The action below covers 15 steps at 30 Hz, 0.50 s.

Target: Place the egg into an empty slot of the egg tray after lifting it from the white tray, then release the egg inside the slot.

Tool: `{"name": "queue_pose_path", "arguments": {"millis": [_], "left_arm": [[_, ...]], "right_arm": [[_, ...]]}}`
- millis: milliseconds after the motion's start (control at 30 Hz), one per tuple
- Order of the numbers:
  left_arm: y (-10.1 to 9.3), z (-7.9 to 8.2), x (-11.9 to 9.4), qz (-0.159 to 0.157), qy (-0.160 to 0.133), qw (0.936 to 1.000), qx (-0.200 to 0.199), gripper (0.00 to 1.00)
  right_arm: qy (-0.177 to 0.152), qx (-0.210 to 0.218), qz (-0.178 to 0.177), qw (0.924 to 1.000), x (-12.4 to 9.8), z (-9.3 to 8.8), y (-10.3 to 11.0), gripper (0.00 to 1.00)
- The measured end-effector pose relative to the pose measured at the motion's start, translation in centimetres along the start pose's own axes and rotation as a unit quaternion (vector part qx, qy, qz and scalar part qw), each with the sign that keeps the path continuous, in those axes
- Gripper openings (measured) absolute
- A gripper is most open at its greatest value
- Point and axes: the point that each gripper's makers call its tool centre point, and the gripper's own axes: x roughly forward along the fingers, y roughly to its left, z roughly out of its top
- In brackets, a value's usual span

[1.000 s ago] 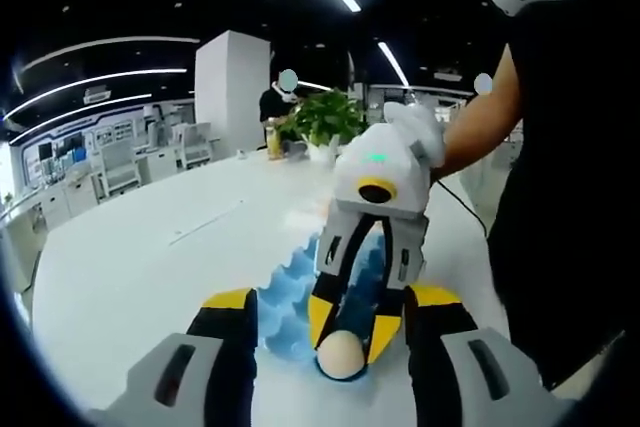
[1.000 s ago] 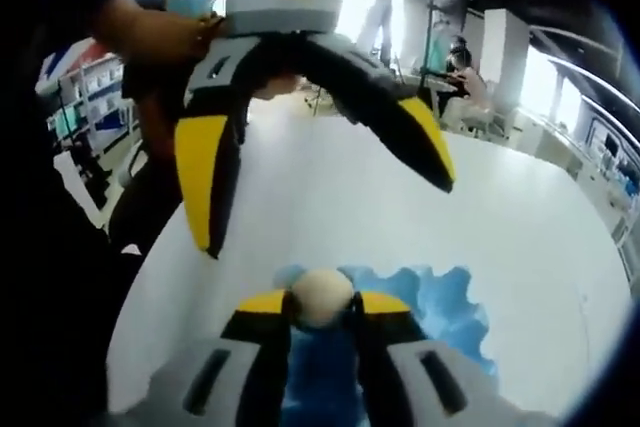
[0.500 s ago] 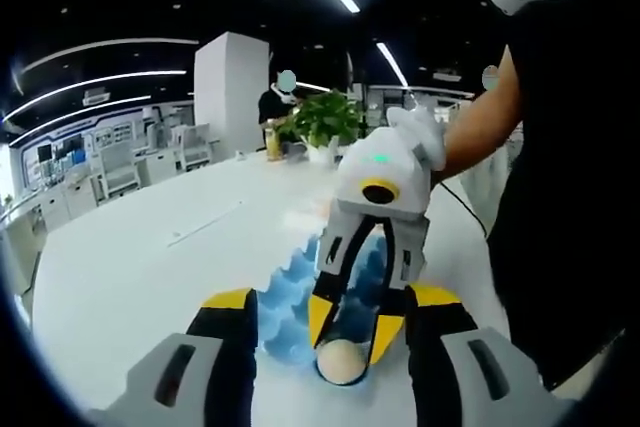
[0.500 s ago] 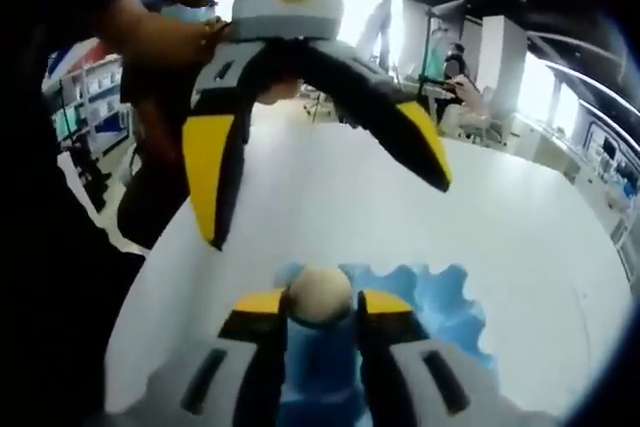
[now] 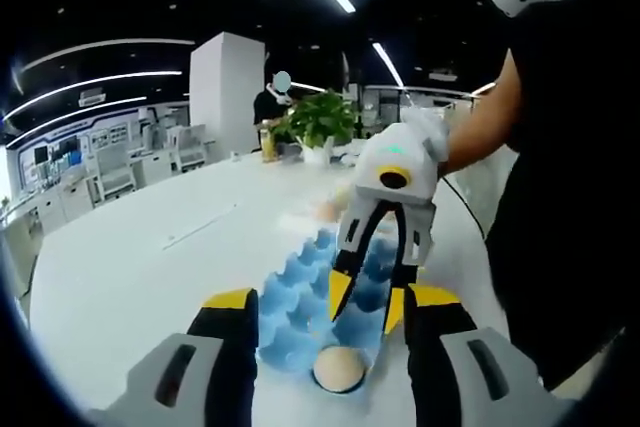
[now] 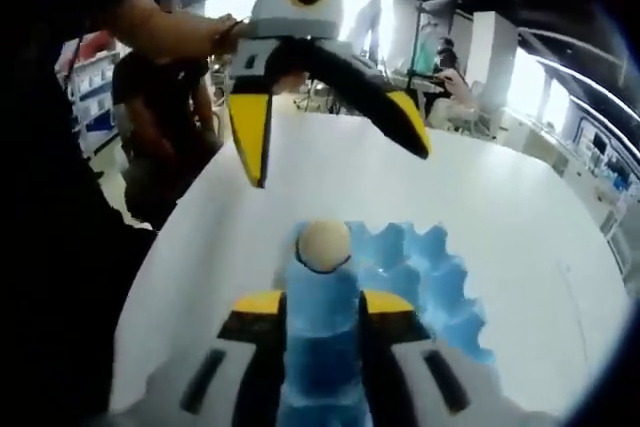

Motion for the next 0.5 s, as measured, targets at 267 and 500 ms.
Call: {"name": "queue_pose_path", "arguments": {"millis": [267,500], "left_arm": [[-0.3,0.1,0.2,-0.003,0.001,1.0000,0.002,0.59],[-0.5,0.4,0.3,-0.002,0.000,1.0000,0.004,0.59]], "right_arm": [[0.019,0.012,-0.027,0.9994,-2.7,-2.1,-0.5,0.28],[0.020,0.037,-0.060,0.9973,-6.7,-3.9,-0.4,0.28]]}}
